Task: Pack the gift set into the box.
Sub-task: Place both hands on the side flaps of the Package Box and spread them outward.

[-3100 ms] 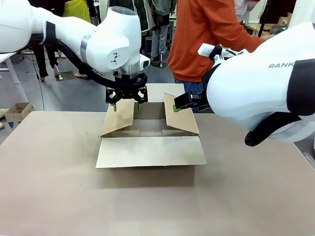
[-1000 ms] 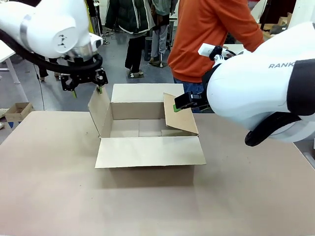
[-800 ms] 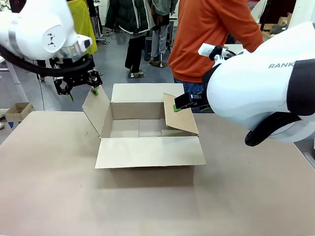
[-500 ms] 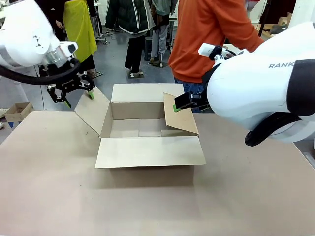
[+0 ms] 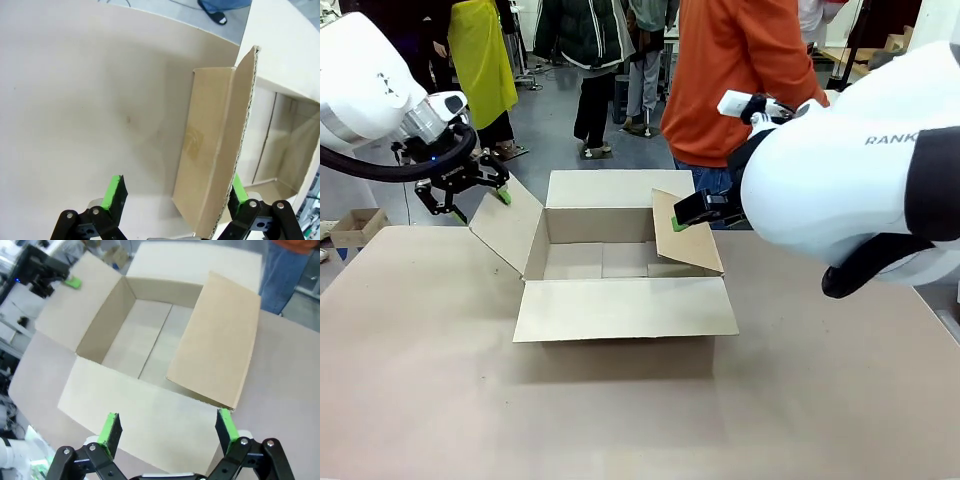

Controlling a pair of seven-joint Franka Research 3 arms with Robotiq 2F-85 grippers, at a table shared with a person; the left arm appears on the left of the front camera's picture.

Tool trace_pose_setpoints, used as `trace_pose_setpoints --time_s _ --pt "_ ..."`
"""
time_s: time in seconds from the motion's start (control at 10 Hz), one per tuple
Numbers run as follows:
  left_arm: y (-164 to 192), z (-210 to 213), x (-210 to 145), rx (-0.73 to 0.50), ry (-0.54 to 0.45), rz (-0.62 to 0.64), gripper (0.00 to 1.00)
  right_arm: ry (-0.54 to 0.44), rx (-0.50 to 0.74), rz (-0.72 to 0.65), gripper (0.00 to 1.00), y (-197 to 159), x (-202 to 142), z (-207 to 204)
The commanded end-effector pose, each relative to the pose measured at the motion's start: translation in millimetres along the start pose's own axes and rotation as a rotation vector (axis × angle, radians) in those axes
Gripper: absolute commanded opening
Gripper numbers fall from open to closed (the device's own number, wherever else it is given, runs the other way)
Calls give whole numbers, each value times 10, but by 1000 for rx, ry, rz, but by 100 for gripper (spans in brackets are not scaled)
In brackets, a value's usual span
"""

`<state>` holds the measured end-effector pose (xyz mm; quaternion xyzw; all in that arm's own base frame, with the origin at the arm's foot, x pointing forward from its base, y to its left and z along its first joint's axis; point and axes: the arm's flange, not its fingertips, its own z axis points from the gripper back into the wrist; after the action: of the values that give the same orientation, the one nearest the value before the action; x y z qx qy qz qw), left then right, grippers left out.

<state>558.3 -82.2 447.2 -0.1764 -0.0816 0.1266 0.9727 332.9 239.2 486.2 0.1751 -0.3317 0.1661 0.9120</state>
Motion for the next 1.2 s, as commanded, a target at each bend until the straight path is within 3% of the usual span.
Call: trace_pose_setpoints --time_s 0.0,0.2,0.3,0.5,0.6,0.8,0.9,1.0,1.1 --pt "-15 27 -19 24 -14 13 100 163 48 73 100 -62 558 -209" --pt "-15 27 -19 24 -14 13 100 424 -41 -15 100 -19 1254 -428" --pt "-15 27 -19 24 -14 13 100 525 -82 5 100 34 1422 -540" --pt "-15 27 -19 24 -14 13 100 482 -153 -7 100 171 1473 -838" --pt "-15 27 -19 24 -14 13 100 472 -123 -6 100 -263 1233 -567" --pt "-15 27 -19 24 -14 13 100 506 -132 -5 100 -58 1386 -751" --pt "-15 27 -19 24 -14 13 100 537 -256 -64 100 -9 1312 -948" --pt "-15 27 -19 24 -14 13 100 564 -325 29 100 279 1379 -1301" --pt "-15 27 -19 24 -14 13 100 619 -473 30 100 520 1459 -1647"
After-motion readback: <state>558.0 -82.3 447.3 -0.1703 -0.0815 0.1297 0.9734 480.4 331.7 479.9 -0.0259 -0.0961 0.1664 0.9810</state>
